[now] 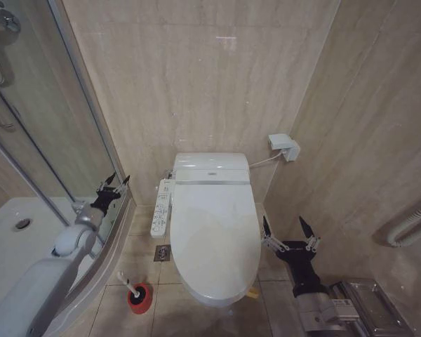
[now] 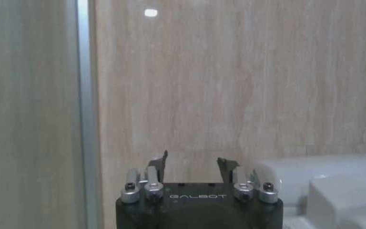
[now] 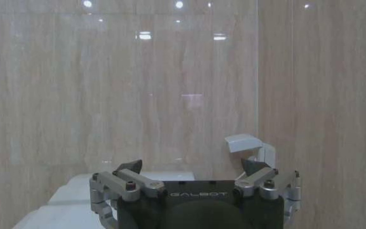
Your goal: Open the toilet lid, clean the toilet bowl with a toilet brush, close the toilet lid, and flush.
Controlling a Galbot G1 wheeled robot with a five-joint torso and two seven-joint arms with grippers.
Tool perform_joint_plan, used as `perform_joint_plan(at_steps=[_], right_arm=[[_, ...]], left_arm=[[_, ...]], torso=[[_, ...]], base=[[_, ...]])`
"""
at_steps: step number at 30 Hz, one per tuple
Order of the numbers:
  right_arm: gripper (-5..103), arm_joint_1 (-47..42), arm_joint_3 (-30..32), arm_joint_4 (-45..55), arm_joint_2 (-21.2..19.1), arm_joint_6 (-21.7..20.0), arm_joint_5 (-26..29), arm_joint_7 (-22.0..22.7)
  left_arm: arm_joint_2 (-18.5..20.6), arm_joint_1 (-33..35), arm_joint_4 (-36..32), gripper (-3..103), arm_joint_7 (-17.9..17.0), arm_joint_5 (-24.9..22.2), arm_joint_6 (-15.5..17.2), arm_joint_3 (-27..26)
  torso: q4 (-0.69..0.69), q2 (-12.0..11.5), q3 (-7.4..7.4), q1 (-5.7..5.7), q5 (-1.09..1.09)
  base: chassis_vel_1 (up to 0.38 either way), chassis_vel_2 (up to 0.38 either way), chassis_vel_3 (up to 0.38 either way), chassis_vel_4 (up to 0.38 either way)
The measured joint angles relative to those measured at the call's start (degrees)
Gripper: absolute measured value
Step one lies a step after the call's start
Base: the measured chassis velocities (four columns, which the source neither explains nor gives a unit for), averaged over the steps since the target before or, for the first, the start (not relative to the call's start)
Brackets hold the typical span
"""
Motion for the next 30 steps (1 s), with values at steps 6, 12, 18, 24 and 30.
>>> perform_joint_plan(at_steps=[6, 12, 18, 24, 30], right_arm=[[100, 0.01, 0.0, 0.0, 0.0, 0.0, 0.0, 0.01], [100, 0.0, 0.0, 0.0, 0.0, 0.0, 0.0, 0.01], [100, 0.0, 0.0, 0.0, 0.0, 0.0, 0.0, 0.0], [100, 0.01, 0.0, 0.0, 0.0, 0.0, 0.0, 0.0], [100, 0.02, 0.0, 0.0, 0.0, 0.0, 0.0, 0.0]], left_arm=[[0.48, -8.15, 7.02, 56, 2.31, -0.92, -1.91, 6.99], [0.36, -11.86, 9.53, 29, 4.33, -1.86, -2.86, 11.8], [-0.43, -13.12, 10.34, 3, 5.51, -2.22, -3.39, 13.77], [-0.41, -13.83, 10.34, 0, 5.98, -2.82, -3.44, 14.94], [-0.14, -13.5, 10.17, 0, 7.74, -3.83, -3.74, 15.46]], torso=[[0.0, 0.0, 0.0, 0.0, 0.01], [0.0, 0.0, 0.0, 0.0, 0.01], [0.0, 0.0, -0.01, -0.01, 0.01], [0.0, 0.01, -0.01, -0.02, 0.01], [0.0, 0.0, 0.0, 0.01, 0.02]], base=[[0.0, 0.0, 0.0, 0.0], [0.0, 0.0, 0.0, 0.0], [-0.022, 0.029, 0.023, -0.037], [-0.106, 0.102, 0.109, -0.11], [-0.2, 0.191, 0.205, -0.202]])
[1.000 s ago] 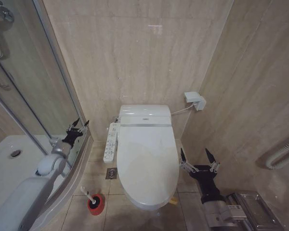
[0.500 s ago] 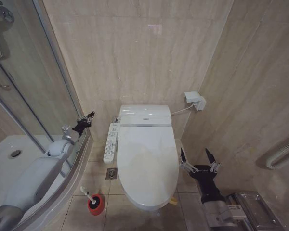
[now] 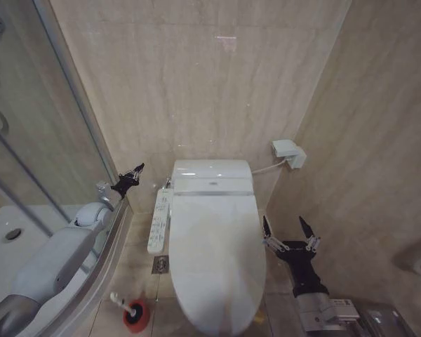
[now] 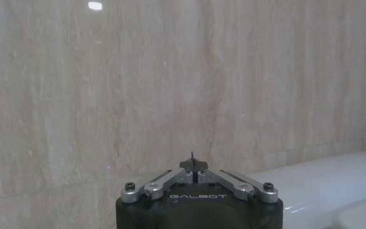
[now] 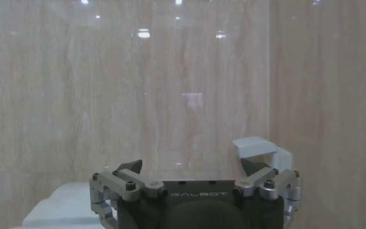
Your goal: Open the toilet lid, clean the toilet bowl with a toilet brush, close the toilet lid, and flush.
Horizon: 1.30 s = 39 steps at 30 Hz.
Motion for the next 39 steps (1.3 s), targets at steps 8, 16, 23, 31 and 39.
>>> perform_joint_plan(at_steps=[8, 16, 23, 31, 39], right_arm=[[100, -0.01, 0.0, 0.0, 0.0, 0.0, 0.0, 0.0], [100, -0.02, 0.0, 0.0, 0.0, 0.0, 0.0, 0.0], [100, -0.01, 0.0, 0.0, 0.0, 0.0, 0.0, -0.01], [100, -0.01, 0.0, 0.0, 0.0, 0.0, 0.0, 0.0], [100, -0.01, 0.0, 0.0, 0.0, 0.0, 0.0, 0.0]], left_arm=[[0.65, 1.24, 1.33, 0, 7.12, -0.69, -1.36, 0.05], [0.84, 1.71, 5.51, 0, 12.87, -1.23, -2.69, 0.07], [0.7, 1.02, 12.2, 0, 20.0, -1.53, -3.51, 0.4], [0.09, 1.64, 13.76, 0, 20.85, -1.88, -4.15, -0.19], [-0.46, 1.18, 13.61, 0, 20.96, -2.08, -4.18, 0.11]], torso=[[-0.01, -0.01, 0.0, -0.01, -0.03], [-0.01, 0.02, -0.02, -0.05, -0.02], [-0.01, 0.01, 0.0, -0.01, -0.02], [0.02, 0.01, 0.0, -0.02, -0.02], [-0.02, 0.0, -0.01, -0.02, -0.02]], base=[[-0.088, 0.096, 0.071, -0.076], [0.043, -0.03, -0.027, 0.033], [0.0, 0.0, 0.0, 0.0], [0.0, 0.0, 0.0, 0.0], [0.0, 0.0, 0.0, 0.0]])
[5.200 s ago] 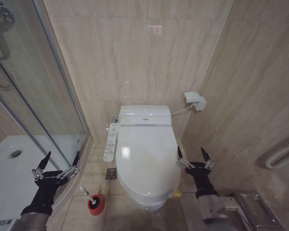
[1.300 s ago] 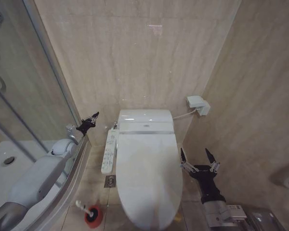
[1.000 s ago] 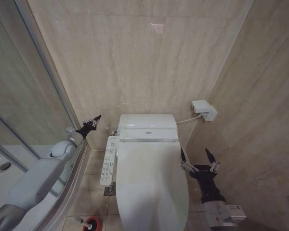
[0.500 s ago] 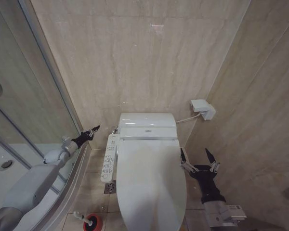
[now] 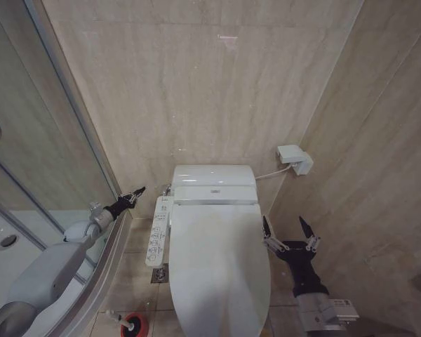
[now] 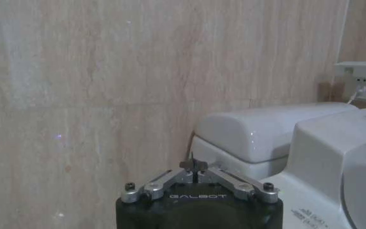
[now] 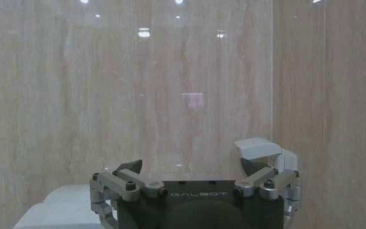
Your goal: Open the toilet lid, clean the toilet bowl with a toilet brush, close the toilet lid, and flush.
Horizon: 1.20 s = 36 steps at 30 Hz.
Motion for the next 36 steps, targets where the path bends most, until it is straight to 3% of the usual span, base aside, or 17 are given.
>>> perform_joint_plan(at_steps=[36], right_arm=[[100, 0.0, 0.0, 0.0, 0.0, 0.0, 0.0, 0.0]], left_arm=[[1.17, 2.64, -2.85, 0, 0.47, -2.03, 0.21, -0.71]], torso=[[0.01, 0.0, 0.0, -0.01, 0.0]], base=[[-0.002, -0.001, 0.001, 0.001]])
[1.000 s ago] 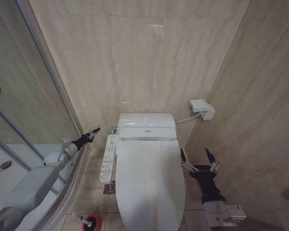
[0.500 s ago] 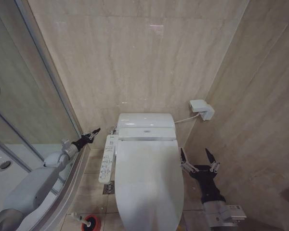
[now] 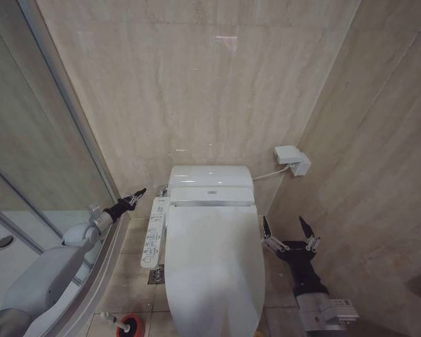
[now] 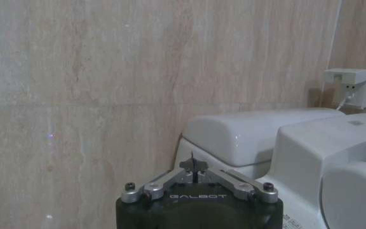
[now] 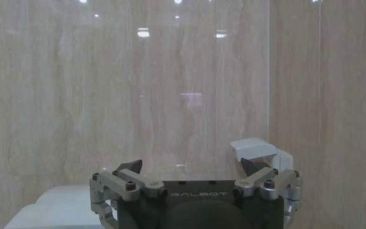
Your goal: Open the toilet lid, clean the toilet bowl with a toilet brush, close the toilet lid, and flush.
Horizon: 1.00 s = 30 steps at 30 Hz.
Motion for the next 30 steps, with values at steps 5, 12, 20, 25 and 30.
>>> perform_joint_plan(at_steps=[5, 12, 20, 25, 30], right_arm=[[100, 0.0, 0.0, 0.0, 0.0, 0.0, 0.0, 0.0], [100, 0.01, 0.0, 0.0, 0.0, 0.0, 0.0, 0.0], [100, 0.0, 0.0, 0.0, 0.0, 0.0, 0.0, 0.0], [100, 0.0, 0.0, 0.0, 0.0, 0.0, 0.0, 0.0], [100, 0.0, 0.0, 0.0, 0.0, 0.0, 0.0, 0.0]], left_arm=[[-0.12, 0.78, -0.27, 0, 0.27, 0.01, 0.0, -0.83], [-0.2, 1.71, 0.24, 0, 3.12, 0.3, 0.02, -1.85], [-0.14, 1.46, 0.58, 0, 5.38, 0.32, 0.16, -1.49], [-0.35, 0.46, 1.66, 0, 5.75, 0.31, 0.13, -0.73], [-0.55, -1.86, 4.68, 0, 6.78, 0.18, -0.19, 0.68]], torso=[[-0.01, 0.0, 0.0, 0.0, 0.0], [0.01, -0.01, 0.02, 0.03, 0.0], [0.0, 0.0, 0.0, 0.0, 0.0], [0.0, 0.0, 0.0, 0.0, 0.0], [0.01, 0.0, 0.01, 0.0, -0.01]], base=[[0.0, 0.0, 0.0, 0.0], [-0.055, 0.068, 0.071, -0.057], [-0.002, 0.004, 0.006, -0.004], [0.0, 0.0, 0.0, 0.0], [0.0, 0.0, 0.0, 0.0]])
